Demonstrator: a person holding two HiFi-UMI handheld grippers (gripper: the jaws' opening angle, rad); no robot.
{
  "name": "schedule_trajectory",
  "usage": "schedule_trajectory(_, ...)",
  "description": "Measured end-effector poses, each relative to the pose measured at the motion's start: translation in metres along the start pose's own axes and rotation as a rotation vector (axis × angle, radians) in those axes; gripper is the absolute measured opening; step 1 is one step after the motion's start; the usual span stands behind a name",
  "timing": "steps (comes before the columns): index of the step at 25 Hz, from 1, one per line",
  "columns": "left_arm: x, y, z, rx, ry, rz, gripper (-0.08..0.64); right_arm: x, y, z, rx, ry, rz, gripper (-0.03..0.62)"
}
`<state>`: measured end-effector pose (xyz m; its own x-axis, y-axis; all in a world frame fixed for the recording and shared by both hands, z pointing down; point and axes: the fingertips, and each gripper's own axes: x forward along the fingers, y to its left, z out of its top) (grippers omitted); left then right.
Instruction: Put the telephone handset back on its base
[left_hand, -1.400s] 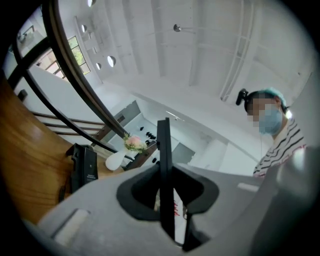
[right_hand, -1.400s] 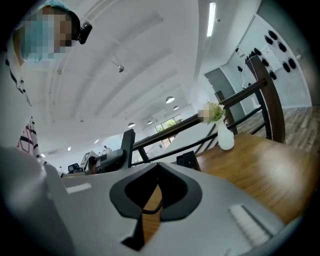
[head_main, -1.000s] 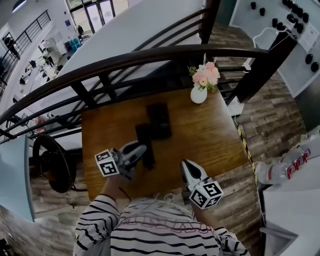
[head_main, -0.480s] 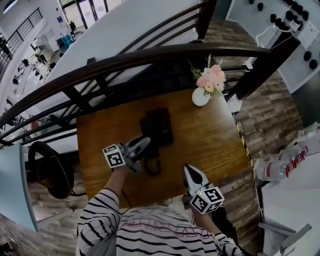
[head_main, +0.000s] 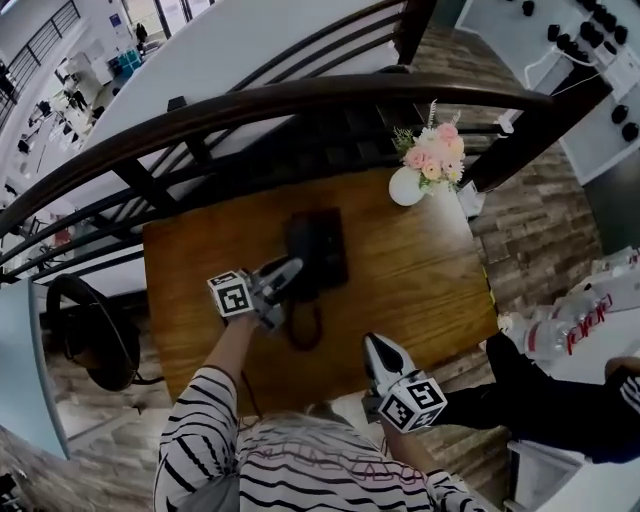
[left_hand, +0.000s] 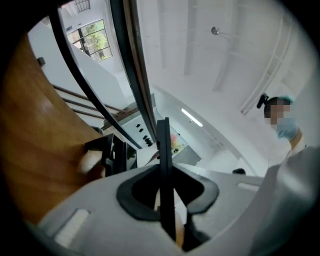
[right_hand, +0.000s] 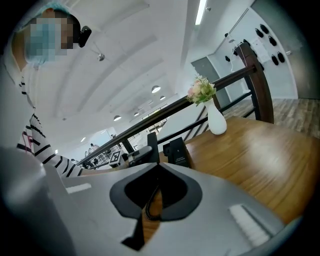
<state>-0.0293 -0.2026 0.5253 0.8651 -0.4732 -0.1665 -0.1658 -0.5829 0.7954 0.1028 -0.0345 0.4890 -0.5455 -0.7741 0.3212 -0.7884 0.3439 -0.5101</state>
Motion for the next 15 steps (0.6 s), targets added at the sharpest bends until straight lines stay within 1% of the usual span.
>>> schedule_trajectory(2,0.004,0.006,0.001,-0.008,0.006,-0.005,0.074,0.002,-0.002,-0.002,-0.001,0.008,-0.002,0.0)
schedule_trajectory(5,0.006,0.019,-0.001,-0.041,-0.007,-0.01,0.074,0.002,-0.006,-0.007,0.0,0.019,-0.01,0.0)
schedule_trajectory(12,0.005,0.052,-0.007,-0.073,-0.024,0.025,0.074,0.001,-0.015,-0.017,0.011,0.033,-0.036,0.0)
schedule_trajectory(15,0.008,0.059,-0.009,-0.071,-0.009,0.033,0.074,0.0,-0.016,-0.021,0.018,0.04,-0.045,0.0)
